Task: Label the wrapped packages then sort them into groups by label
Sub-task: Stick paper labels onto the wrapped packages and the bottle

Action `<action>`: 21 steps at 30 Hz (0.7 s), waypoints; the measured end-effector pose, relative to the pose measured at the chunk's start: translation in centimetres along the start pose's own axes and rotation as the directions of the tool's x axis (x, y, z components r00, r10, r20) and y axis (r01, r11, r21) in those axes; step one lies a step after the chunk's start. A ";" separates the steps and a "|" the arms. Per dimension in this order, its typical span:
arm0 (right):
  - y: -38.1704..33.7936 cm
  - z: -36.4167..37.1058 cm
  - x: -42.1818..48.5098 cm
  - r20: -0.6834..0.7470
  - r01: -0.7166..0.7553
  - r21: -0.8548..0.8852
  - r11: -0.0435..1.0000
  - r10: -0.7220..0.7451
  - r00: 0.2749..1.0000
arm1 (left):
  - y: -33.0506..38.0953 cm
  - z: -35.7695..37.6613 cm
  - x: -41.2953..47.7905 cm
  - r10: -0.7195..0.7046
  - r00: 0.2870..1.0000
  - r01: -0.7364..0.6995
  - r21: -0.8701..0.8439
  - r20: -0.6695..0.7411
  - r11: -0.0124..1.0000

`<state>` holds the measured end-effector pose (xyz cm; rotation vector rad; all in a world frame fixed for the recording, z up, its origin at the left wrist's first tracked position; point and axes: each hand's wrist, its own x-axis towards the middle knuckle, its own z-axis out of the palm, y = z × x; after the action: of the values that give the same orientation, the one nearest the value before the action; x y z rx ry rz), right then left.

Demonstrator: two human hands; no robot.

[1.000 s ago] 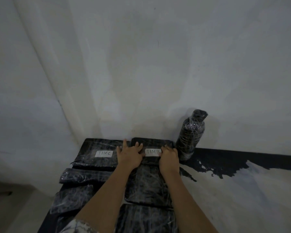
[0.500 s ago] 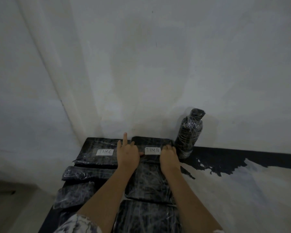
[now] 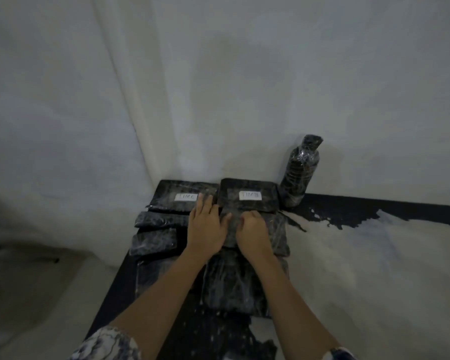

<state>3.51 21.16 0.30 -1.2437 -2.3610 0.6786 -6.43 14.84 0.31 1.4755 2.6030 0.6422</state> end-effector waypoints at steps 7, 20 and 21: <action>-3.2 0.4 -8.9 0.144 0.072 0.180 0.981 -0.098 0.985 | -0.8 -2.9 -8.6 0.049 0.989 -0.081 -0.237 -0.139 0.968; -1.3 -1.2 -15.5 0.634 0.079 -0.206 0.975 0.072 0.770 | -0.6 -1.4 -17.8 0.038 0.937 0.019 -0.160 0.346 0.987; -1.3 -1.3 -15.8 0.683 0.084 -0.272 0.959 0.131 0.719 | -0.6 -1.5 -18.1 0.035 0.921 0.024 -0.147 0.387 0.989</action>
<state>11.76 7.60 0.41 -1.2849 -3.1667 0.9787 2.29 -1.00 -0.99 1.3984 2.2006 0.4724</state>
